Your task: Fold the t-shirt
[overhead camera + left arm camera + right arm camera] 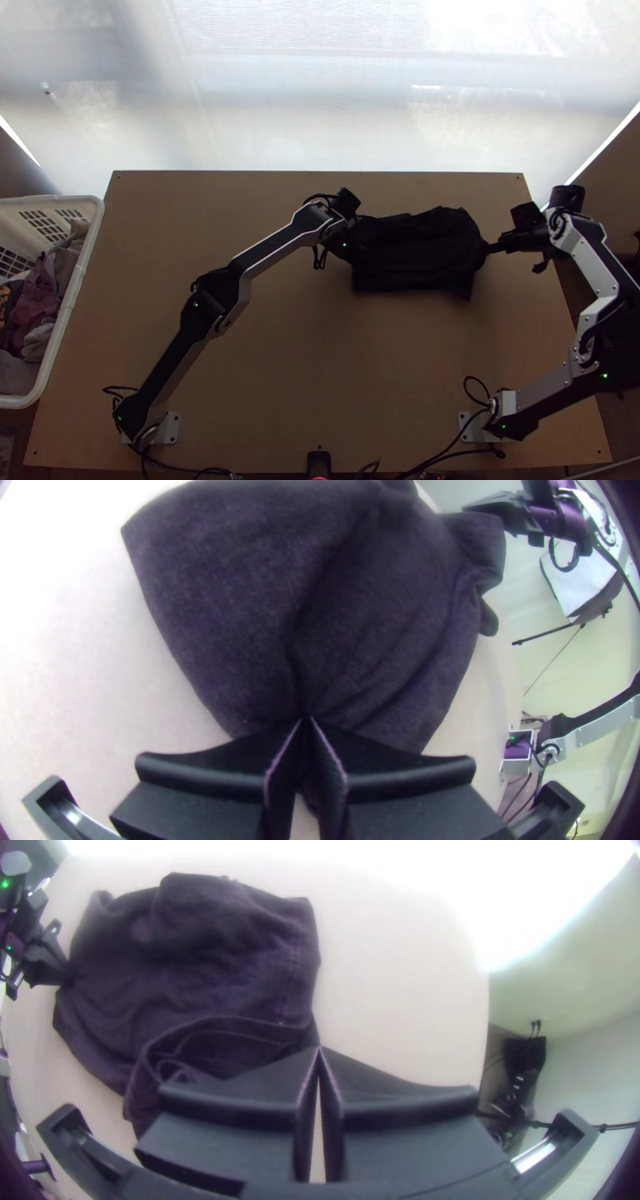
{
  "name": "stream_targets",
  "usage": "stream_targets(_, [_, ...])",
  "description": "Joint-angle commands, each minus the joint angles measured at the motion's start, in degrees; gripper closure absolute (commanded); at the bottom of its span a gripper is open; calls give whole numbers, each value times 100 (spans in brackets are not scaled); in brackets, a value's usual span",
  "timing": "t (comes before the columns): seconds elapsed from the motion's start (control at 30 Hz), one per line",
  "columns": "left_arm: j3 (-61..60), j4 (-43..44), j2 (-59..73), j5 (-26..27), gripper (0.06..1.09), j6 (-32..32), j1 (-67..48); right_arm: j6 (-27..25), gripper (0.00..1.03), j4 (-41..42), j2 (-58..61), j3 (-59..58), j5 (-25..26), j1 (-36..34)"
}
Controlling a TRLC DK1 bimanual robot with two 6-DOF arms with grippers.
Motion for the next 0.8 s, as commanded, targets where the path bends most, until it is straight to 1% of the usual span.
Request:
stream_targets(0.0, [-8,-51,-35,29,86,0,35,-99,99,-312,-296,105,-12,-458])
stream_targets(0.03, [-17,-60,-61,46,79,0,35,-91,91,-400,-366,88,-12,-423])
stream_targets(0.07, [-17,-68,-114,64,66,0,43,-91,79,-496,-445,52,-12,-344])
stream_targets(0.1, [-17,-68,-184,73,51,0,52,-91,67,-584,-516,8,-3,-239])
stream_targets(0.13, [-8,-51,-290,73,33,0,78,-73,52,-654,-603,-44,-3,-124])
stream_targets(0.17, [-8,-24,-395,73,20,-9,105,-29,35,-681,-683,-106,-3,-28])
stream_targets(0.2, [-8,19,-518,90,12,-18,122,68,25,-716,-762,-158,5,69])
stream_targets(0.27, [-8,72,-764,231,10,-106,219,68,16,-918,-911,-229,5,333])
stream_targets(0.33, [-8,72,-1010,389,11,-194,307,50,10,-988,-1148,-396,23,614])
stream_targets(0.4, [-43,72,-1257,424,11,-202,386,68,5,-988,-1394,-616,128,957])
stream_targets(0.47, [-79,72,-1467,582,11,-334,492,59,5,-988,-1641,-862,287,1370])
stream_targets(0.57, [-184,72,-1749,1444,11,-563,632,103,5,-988,-1834,-1073,515,1941])
stream_targets(0.63, [-254,72,-1924,1725,11,-607,632,199,5,-988,-1869,-1117,603,2257])
stream_targets(0.77, [-500,63,-2223,1751,11,-545,729,507,5,-988,-1895,-1143,682,2987])
